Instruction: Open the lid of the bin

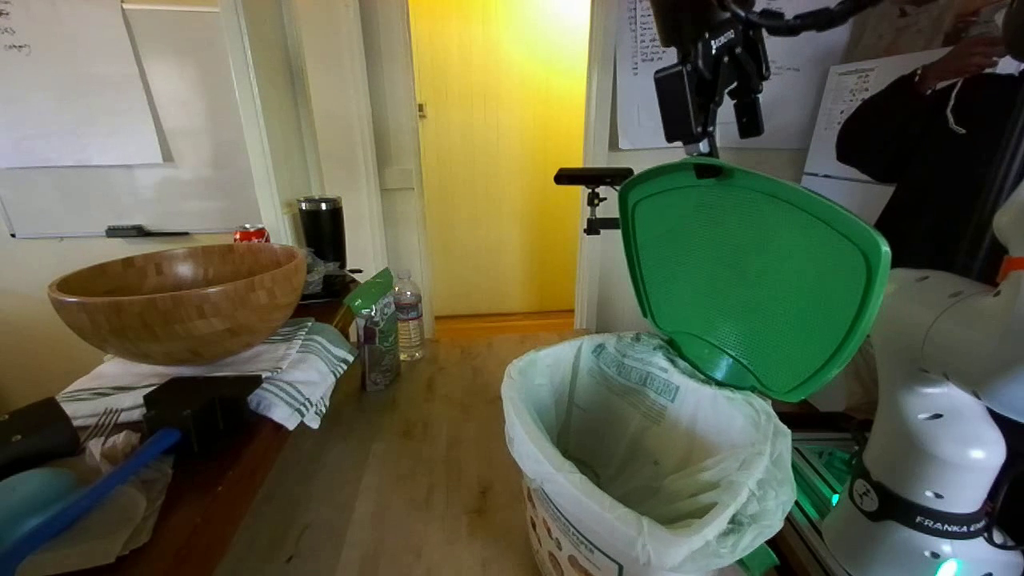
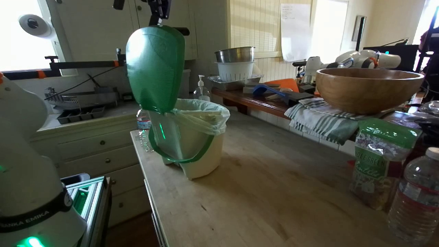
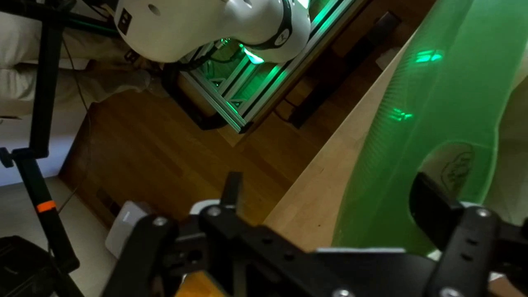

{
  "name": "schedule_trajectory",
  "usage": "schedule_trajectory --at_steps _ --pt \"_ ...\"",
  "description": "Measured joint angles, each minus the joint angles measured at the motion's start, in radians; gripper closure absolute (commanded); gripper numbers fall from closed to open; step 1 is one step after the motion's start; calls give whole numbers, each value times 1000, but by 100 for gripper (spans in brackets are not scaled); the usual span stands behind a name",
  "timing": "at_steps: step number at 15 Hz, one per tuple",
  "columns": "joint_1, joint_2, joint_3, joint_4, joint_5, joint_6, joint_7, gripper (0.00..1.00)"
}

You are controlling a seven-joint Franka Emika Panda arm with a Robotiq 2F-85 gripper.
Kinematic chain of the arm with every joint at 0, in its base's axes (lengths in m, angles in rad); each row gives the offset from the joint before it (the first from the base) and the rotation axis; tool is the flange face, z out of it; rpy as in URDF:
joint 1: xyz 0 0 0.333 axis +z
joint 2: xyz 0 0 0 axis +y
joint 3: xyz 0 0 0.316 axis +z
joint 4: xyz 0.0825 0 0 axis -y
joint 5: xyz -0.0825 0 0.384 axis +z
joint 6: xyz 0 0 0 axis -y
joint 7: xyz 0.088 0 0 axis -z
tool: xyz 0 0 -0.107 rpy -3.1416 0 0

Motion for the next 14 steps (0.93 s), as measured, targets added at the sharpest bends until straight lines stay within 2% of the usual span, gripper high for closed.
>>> schedule_trajectory --at_steps 14 --pt "-37 -53 -6 -51 2 82 -97 0"
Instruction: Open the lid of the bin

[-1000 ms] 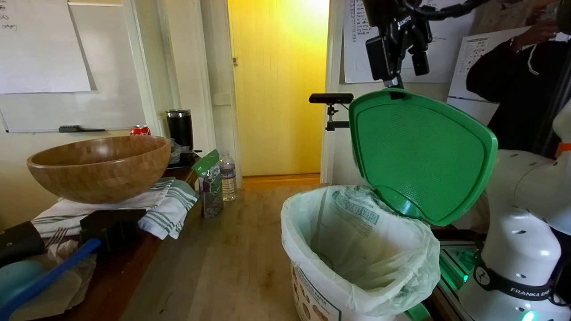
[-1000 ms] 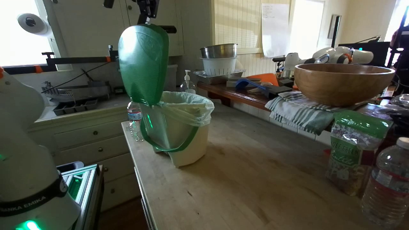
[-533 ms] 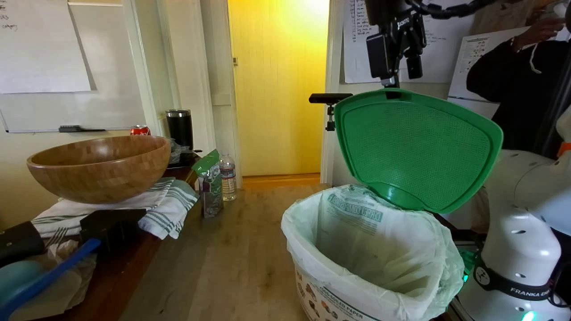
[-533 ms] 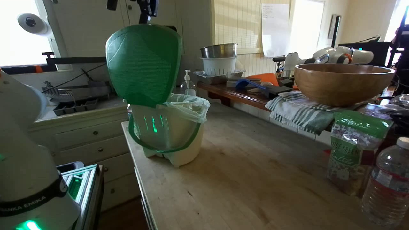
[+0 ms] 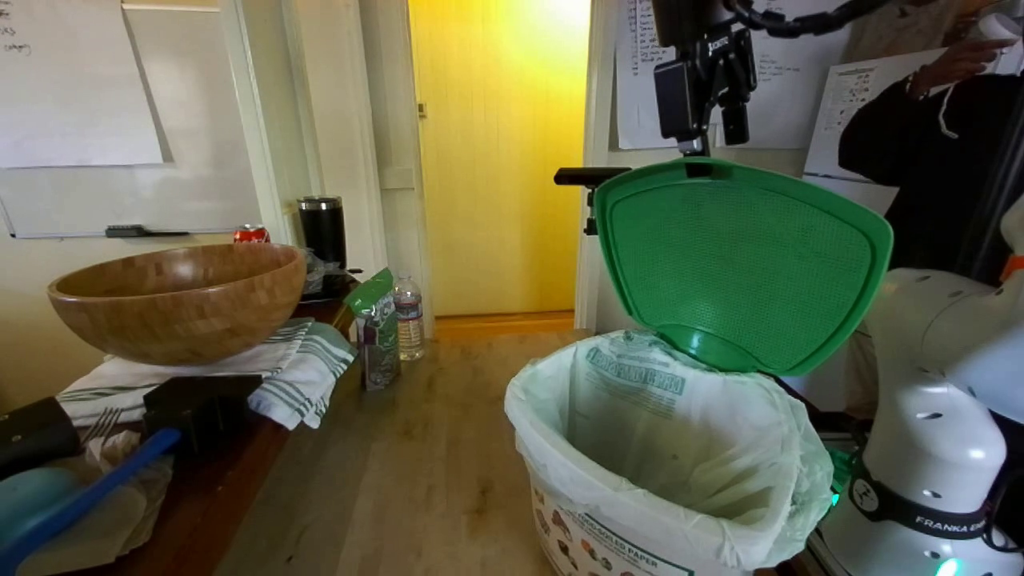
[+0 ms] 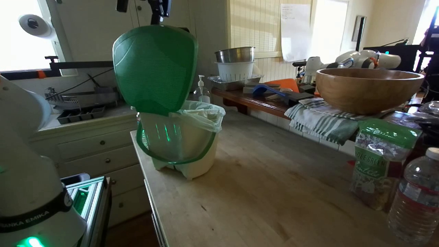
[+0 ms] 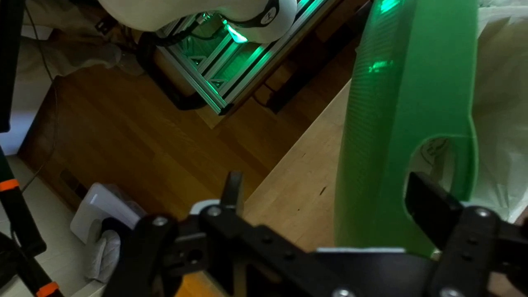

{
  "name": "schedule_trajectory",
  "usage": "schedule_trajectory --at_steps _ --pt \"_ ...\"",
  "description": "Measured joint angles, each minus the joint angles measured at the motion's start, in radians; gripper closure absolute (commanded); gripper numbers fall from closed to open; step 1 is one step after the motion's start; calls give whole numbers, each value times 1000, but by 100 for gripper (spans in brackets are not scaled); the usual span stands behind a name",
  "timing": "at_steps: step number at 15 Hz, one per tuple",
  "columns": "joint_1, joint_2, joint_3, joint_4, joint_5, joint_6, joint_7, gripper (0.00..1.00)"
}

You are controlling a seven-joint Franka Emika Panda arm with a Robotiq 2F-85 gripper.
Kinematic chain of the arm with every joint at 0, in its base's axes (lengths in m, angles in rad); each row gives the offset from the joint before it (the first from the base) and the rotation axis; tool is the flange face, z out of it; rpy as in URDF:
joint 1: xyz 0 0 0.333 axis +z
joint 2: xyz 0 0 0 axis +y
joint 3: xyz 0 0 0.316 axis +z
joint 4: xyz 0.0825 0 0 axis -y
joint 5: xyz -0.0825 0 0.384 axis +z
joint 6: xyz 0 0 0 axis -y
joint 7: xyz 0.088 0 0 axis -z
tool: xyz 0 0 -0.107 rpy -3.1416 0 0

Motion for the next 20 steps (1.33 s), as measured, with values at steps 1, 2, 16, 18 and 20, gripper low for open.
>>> schedule_trajectory --at_steps 1,2,16,18,20 --pt "-4 -1 -3 0 1 5 -6 0" --pt "-10 -2 -6 0 1 11 -11 0" --pt "-33 -3 -11 -1 4 50 -41 0" --pt "-33 -3 -11 -1 4 54 -50 0" --pt "-33 -3 -11 -1 3 57 -53 0"
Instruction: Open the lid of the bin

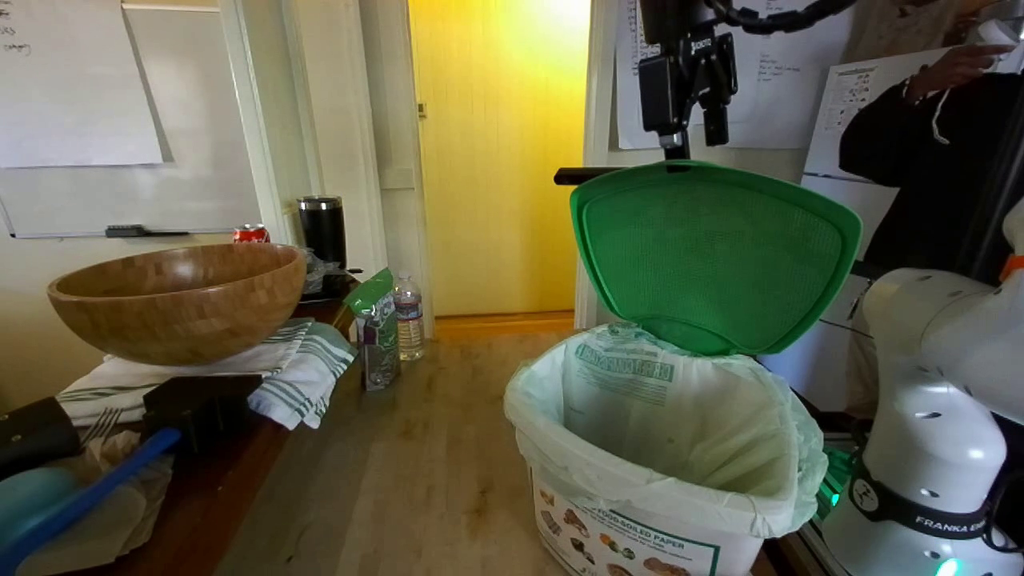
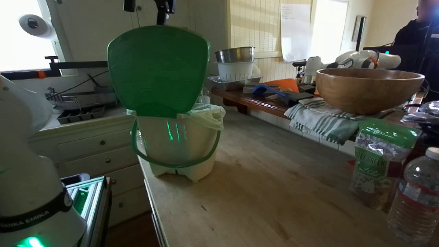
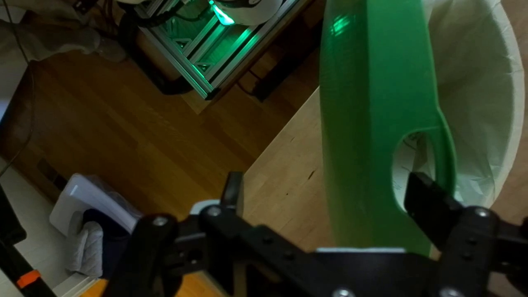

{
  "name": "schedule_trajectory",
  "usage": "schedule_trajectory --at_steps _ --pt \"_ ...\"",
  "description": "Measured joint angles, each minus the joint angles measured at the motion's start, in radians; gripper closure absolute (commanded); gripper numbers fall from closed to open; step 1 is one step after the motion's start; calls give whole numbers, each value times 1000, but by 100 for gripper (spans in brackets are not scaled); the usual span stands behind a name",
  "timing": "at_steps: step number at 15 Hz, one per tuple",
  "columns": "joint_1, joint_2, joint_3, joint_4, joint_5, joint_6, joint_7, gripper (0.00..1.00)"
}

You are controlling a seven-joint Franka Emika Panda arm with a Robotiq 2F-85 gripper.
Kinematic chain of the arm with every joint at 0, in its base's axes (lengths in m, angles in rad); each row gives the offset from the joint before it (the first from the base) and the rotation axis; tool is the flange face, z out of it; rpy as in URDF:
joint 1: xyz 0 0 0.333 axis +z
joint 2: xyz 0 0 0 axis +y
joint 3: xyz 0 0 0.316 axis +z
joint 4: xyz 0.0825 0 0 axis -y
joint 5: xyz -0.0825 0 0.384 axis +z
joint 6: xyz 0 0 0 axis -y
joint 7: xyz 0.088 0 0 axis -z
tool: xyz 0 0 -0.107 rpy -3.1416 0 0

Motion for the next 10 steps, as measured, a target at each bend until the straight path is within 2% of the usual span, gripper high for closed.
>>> schedule_trajectory --at_steps 4,10 --pt "-10 -1 -9 -7 -3 28 -28 0" --pt "-24 -7 -49 -36 -1 146 -115 0"
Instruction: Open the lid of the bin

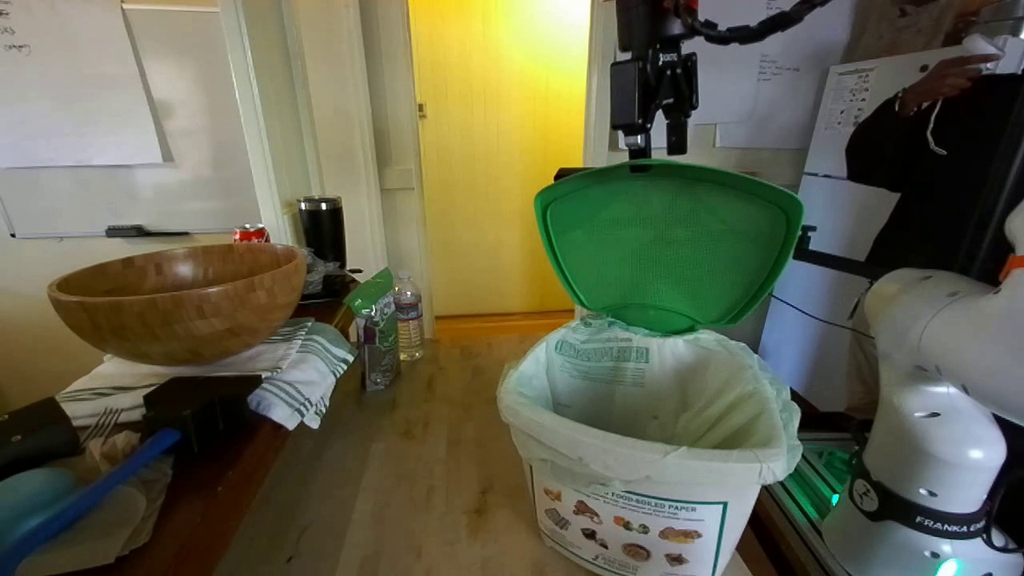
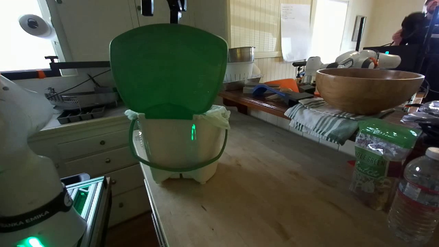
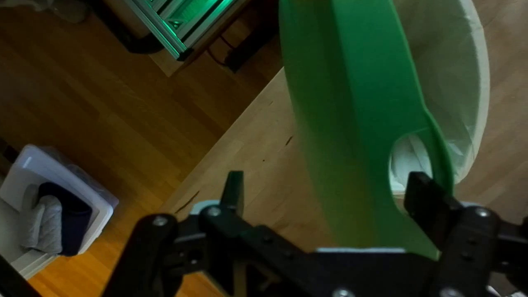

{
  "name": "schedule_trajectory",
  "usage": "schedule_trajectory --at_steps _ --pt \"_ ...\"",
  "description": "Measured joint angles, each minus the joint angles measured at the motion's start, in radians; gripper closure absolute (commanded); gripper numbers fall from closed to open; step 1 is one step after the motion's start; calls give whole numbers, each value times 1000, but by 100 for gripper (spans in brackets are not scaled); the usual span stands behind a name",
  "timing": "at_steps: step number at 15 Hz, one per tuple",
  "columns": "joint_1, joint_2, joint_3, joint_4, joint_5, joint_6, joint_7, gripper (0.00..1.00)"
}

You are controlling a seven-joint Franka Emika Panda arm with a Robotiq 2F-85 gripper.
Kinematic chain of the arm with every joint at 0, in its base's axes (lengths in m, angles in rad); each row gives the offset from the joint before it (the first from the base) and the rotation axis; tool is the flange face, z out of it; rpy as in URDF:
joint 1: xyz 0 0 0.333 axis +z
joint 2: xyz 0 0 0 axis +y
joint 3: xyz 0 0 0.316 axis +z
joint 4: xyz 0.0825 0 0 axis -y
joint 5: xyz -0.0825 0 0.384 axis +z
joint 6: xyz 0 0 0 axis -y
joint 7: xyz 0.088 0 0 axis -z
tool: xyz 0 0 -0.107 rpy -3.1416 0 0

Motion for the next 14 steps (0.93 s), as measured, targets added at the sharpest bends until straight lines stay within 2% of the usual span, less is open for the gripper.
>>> schedule_trajectory --at_steps 14 --pt "-55 12 -23 -13 0 33 -23 0"
